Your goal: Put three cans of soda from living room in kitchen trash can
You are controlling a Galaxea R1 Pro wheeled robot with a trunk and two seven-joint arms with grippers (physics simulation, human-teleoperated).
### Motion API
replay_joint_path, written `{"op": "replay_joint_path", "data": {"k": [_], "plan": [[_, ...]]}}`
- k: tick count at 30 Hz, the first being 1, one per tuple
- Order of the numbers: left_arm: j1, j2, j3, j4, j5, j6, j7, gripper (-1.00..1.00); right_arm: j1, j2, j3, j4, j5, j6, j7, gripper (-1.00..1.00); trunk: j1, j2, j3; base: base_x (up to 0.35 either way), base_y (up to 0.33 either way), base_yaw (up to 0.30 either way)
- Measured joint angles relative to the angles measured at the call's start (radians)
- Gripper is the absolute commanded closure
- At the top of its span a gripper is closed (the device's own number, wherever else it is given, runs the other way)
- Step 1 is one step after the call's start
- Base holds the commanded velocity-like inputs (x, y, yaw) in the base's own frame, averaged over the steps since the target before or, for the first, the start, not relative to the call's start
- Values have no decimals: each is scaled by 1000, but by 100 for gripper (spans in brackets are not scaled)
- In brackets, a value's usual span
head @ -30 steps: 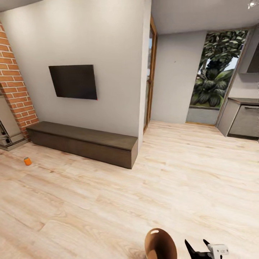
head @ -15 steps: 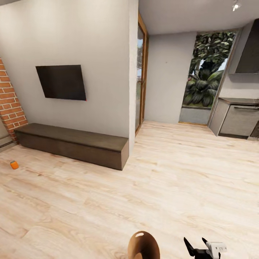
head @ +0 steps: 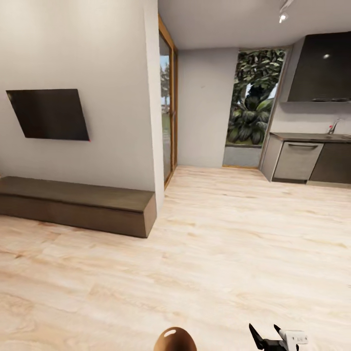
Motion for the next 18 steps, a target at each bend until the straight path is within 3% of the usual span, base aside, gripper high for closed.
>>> {"op": "replay_joint_path", "data": {"k": [2,3,9,18], "plan": [[0,0,0,0,1,1,-15,-100,0,0,0,0,0,0,-12,-100,0,0,2,160,265,-227],[0,0,1,0,1,3,-25,-100,0,0,1,0,-1,-1,-53,-100,0,0,2,139,288,-227],[0,0,1,0,1,7,-45,-100,0,0,1,0,-1,-2,-79,-100,0,0,7,99,273,-227],[0,-1,1,0,-1,7,-51,-100,0,1,2,0,-1,-2,-82,-100,0,0,14,-31,61,-227]]}}
